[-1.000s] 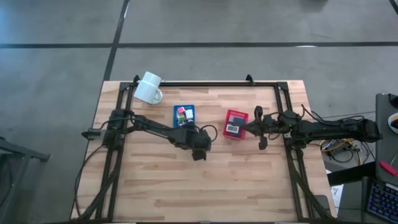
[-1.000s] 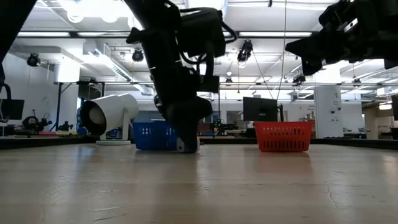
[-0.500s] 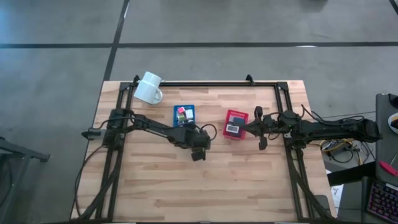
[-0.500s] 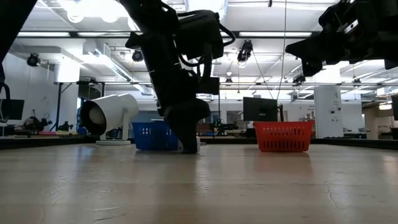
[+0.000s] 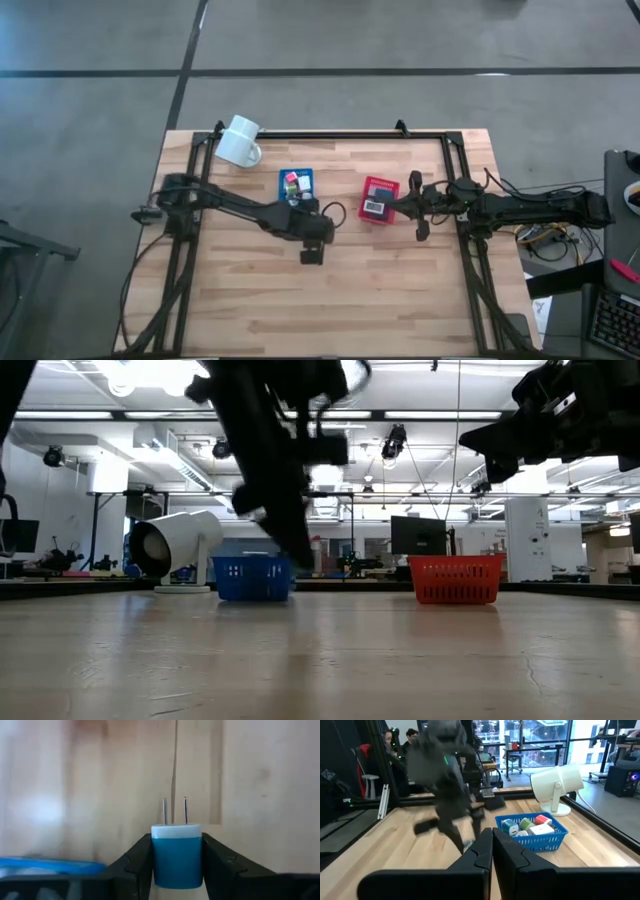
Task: Pick & Place Office items
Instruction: Put the blue charger adapter into the blue bin
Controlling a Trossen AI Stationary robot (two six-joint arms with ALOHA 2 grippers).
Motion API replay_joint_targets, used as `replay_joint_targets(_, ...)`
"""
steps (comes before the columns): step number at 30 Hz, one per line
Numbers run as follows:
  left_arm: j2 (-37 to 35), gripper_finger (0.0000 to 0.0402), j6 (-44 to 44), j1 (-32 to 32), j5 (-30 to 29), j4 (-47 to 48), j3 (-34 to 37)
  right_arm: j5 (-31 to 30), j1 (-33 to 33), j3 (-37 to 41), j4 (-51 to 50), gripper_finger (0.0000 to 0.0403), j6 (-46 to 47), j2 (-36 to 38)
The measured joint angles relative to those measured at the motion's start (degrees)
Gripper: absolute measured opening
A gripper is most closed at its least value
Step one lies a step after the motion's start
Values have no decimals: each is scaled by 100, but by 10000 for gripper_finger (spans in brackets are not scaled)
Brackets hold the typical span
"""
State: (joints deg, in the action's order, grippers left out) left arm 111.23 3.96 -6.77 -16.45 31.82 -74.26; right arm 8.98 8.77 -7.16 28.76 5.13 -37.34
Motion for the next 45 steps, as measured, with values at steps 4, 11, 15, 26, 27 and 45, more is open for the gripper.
replay_joint_targets(4, -873, 131, -211, -47, -38, -179, 440, 0, -2, 0, -35, 9, -13, 1)
replay_joint_targets(11, -3645, 131, -103, -49, 65, -2181, 2751, 50, 0, 0, -45, 9, -34, 10)
replay_joint_targets(15, -5418, 131, 279, -53, -241, -3222, 4354, 50, 0, 0, 7, 9, -90, 9)
replay_joint_targets(26, -8654, 131, 436, -52, -511, -4072, 6963, 52, 0, 0, 491, 8, -127, 9)
replay_joint_targets(27, -8843, 131, 442, -54, -494, -4080, 7077, 52, -2, 0, 493, 8, -127, 9)
replay_joint_targets(45, -9718, 131, 1004, -15, -694, -3644, 7117, 351, -67, 0, 504, 8, -63, 7)
